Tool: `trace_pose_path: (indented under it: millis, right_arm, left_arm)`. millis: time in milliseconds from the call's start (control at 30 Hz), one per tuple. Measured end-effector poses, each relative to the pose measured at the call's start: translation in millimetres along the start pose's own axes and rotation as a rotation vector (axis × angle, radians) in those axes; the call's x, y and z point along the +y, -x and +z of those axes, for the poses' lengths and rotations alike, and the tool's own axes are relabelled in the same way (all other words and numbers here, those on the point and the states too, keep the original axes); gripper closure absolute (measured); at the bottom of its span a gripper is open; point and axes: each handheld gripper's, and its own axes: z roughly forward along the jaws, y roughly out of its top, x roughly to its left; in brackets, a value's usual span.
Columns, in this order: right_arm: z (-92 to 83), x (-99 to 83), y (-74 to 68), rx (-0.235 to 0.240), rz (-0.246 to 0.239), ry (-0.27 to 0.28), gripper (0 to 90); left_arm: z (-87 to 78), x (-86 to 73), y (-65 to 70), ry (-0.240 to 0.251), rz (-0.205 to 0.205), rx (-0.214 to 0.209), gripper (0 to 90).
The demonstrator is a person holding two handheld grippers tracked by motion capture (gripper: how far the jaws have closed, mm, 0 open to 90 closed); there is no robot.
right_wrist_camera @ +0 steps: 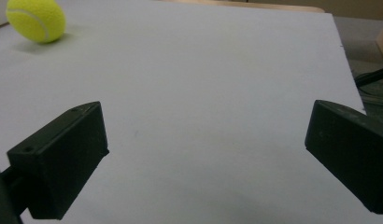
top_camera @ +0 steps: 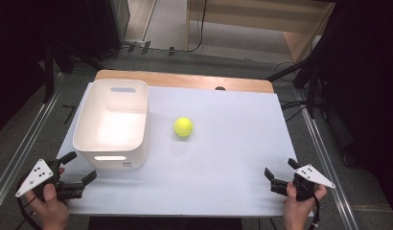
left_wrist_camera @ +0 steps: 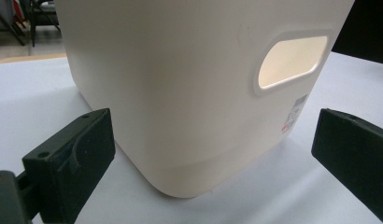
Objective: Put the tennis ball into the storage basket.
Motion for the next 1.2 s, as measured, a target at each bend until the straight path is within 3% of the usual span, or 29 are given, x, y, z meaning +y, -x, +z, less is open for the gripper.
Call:
trace_pose_path:
  millis: [333,733,933,1200]
  right_arm:
    - [5.9,3.6,-6.9,0.026,-0.035,-0.028,0.0]
    - [13.8,20.8,-25.1,0.087,-0.077,-0.035,0.0]
    - [25.5,32.0,-40.3,0.119,-0.105,-0.067,0.0]
    - [36.8,46.1,-51.2,0.133,-0.122,-0.081,0.0]
  left_arm:
    - [-0.4,-0.3,-0.2,0.006,0.002,0.0,0.0]
    - [-0.6,-0.4,1.4,0.003,0.011,0.007,0.0]
    - [0.6,0.0,1.6,-0.008,0.017,0.011,0.0]
    - [-0.3,-0.3,1.6,-0.005,0.013,0.009,0.0]
